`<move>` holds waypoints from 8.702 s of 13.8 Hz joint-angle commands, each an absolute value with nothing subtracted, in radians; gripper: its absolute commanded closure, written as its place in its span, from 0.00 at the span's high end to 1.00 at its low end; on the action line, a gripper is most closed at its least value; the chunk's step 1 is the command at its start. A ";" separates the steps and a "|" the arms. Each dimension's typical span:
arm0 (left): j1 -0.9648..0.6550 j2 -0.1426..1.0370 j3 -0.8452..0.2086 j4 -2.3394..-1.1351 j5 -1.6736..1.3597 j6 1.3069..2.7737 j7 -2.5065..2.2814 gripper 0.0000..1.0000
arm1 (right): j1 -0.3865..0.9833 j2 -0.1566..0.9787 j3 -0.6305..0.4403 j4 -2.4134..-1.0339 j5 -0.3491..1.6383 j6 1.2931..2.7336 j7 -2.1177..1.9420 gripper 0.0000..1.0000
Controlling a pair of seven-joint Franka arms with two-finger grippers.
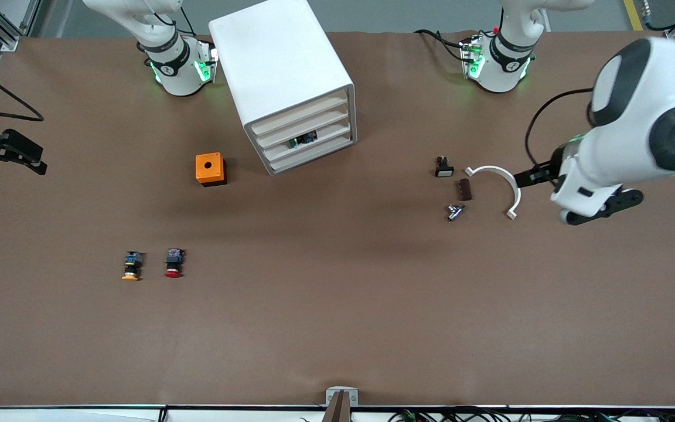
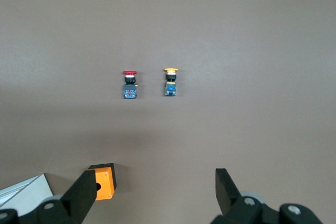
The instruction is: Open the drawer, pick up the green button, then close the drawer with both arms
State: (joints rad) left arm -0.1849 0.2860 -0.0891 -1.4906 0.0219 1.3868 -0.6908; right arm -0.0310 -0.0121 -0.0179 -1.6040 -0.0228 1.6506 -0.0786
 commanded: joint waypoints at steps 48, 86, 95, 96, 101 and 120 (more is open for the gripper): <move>-0.615 0.963 -0.091 -1.413 -1.074 1.531 -2.235 0.55 | -0.060 -0.020 0.006 -1.598 -0.040 1.631 -0.074 1.00; -0.416 0.939 0.009 -1.282 -0.932 1.635 -2.085 0.99 | 0.040 0.190 0.005 -1.615 0.091 1.743 0.080 1.00; -0.396 0.787 0.167 -1.281 -0.692 1.634 -1.869 0.99 | 0.334 0.316 0.005 -1.618 0.167 1.830 0.846 1.00; -0.396 0.770 0.199 -1.281 -0.690 1.634 -1.833 0.99 | 0.377 0.331 0.003 -1.621 0.166 1.845 0.956 1.00; -0.399 0.717 0.259 -1.281 -0.689 1.635 -1.657 0.99 | 0.544 0.388 0.002 -1.661 0.155 2.005 1.326 1.00; -0.644 0.776 0.252 -1.299 -0.540 1.865 -0.982 0.99 | 0.807 0.465 0.000 -1.850 0.057 2.355 1.758 0.81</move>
State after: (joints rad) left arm -0.6058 0.7846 0.2443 -1.2885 -0.5693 1.8463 -0.9998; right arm 0.7906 0.4687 0.0129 -1.8433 0.0822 2.3445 1.7329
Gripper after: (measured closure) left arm 0.004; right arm 0.101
